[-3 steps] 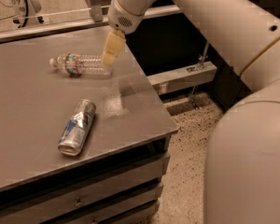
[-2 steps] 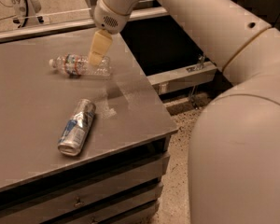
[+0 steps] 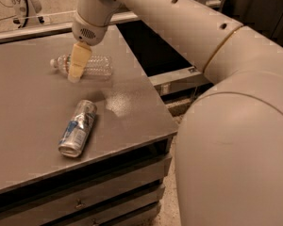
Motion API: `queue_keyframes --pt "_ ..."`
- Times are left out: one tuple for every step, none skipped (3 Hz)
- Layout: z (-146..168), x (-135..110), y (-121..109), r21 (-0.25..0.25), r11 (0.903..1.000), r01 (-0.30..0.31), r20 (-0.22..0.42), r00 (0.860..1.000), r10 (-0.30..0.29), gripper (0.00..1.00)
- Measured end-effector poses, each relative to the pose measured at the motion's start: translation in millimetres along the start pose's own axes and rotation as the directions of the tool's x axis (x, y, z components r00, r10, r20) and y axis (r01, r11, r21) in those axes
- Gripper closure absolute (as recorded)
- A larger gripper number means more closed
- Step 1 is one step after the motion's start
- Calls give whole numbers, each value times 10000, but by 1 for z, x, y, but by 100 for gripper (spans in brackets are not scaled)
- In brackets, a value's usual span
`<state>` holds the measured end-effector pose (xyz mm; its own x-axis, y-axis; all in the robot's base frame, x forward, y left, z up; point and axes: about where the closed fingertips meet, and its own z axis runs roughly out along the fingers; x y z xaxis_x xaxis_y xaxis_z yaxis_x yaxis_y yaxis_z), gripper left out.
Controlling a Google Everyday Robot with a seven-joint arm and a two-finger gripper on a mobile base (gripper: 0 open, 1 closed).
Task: Place water bottle upright
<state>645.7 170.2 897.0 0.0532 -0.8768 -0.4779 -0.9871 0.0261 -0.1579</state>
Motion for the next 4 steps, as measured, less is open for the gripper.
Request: queue_keyframes --pt "21 -6 -4 125 9999 93 -337 9994 -89 0" --pt "38 -12 -12 281 9993 232 -690 9974 -213 0" --pt "55 -10 -16 326 9989 332 -1131 9931 -293 0" --pt "68 -4 -19 275 9990 359 -1531 9877 -312 16"
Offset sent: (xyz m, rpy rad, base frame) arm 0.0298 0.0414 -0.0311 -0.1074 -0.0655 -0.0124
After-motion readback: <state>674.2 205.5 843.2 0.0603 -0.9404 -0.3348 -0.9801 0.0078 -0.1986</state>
